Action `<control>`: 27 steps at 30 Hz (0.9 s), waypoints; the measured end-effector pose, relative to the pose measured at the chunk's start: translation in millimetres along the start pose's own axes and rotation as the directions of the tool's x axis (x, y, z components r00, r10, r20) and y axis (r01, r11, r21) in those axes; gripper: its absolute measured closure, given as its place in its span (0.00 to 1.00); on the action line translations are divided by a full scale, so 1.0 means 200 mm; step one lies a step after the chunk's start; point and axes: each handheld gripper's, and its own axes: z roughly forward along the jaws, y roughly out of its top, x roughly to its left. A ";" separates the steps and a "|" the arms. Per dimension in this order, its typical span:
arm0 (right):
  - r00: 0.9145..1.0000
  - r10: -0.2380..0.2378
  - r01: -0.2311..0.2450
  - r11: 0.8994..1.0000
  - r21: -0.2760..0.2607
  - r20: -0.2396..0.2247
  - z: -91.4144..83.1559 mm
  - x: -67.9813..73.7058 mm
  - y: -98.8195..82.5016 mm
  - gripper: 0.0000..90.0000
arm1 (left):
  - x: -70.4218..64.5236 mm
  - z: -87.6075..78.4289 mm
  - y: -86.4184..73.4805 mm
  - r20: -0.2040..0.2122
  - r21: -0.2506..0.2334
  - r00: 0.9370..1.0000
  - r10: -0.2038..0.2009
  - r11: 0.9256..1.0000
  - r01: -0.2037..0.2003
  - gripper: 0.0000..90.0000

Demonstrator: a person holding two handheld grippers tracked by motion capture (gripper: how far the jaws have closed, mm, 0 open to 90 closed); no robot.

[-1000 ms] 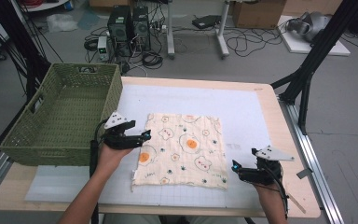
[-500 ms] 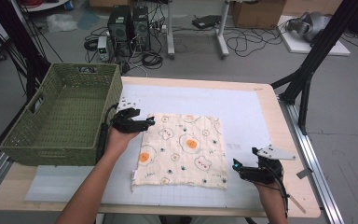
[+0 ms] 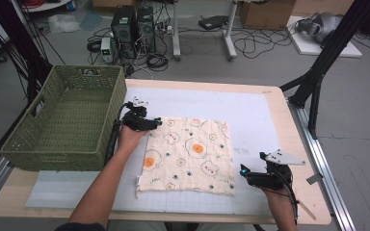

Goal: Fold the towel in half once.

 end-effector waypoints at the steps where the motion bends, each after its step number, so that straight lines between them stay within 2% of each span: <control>1: 1.000 0.006 -0.006 1.000 0.004 -0.002 0.00 0.00 0.00 0.13 | 0.00 0.00 0.00 -0.006 0.007 1.000 0.011 1.000 -0.011 0.39; 3: 1.000 0.007 -0.007 1.000 0.004 0.002 0.00 0.00 0.00 0.13 | 0.00 0.02 -0.01 -0.016 0.019 1.000 0.025 1.000 -0.024 0.44; 6: 1.000 0.010 -0.011 1.000 0.004 0.001 0.00 0.00 0.00 0.13 | 0.01 0.04 -0.03 -0.020 0.039 1.000 0.023 0.999 -0.022 0.45; 10: 1.000 0.009 -0.009 1.000 0.007 0.000 0.00 0.00 -0.01 0.13 | 0.00 0.06 -0.04 -0.013 0.060 0.999 0.037 0.998 -0.036 0.48; 14: 1.000 0.005 -0.005 1.000 0.018 -0.004 0.01 0.00 -0.01 0.13 | -0.02 0.08 -0.06 0.005 0.108 0.998 0.067 0.992 -0.068 0.50; 19: 1.000 -0.001 0.001 1.000 0.021 -0.010 0.02 0.00 0.00 0.15 | -0.03 0.08 -0.07 0.000 0.095 0.998 0.068 0.993 -0.068 0.53; 24: 1.000 0.009 -0.009 1.000 0.022 -0.019 0.04 -0.01 0.02 0.15 | -0.02 0.07 -0.09 0.007 0.058 0.999 0.052 0.997 -0.052 0.73; 25: 1.000 0.006 -0.005 1.000 0.020 -0.021 0.05 -0.01 0.03 0.15 | -0.02 0.07 -0.10 0.011 0.053 0.999 0.046 0.998 -0.047 0.81; 27: 1.000 0.007 -0.006 1.000 0.023 -0.026 0.07 -0.03 0.06 0.15 | -0.02 0.07 -0.10 0.014 0.051 0.999 0.037 0.998 -0.038 0.86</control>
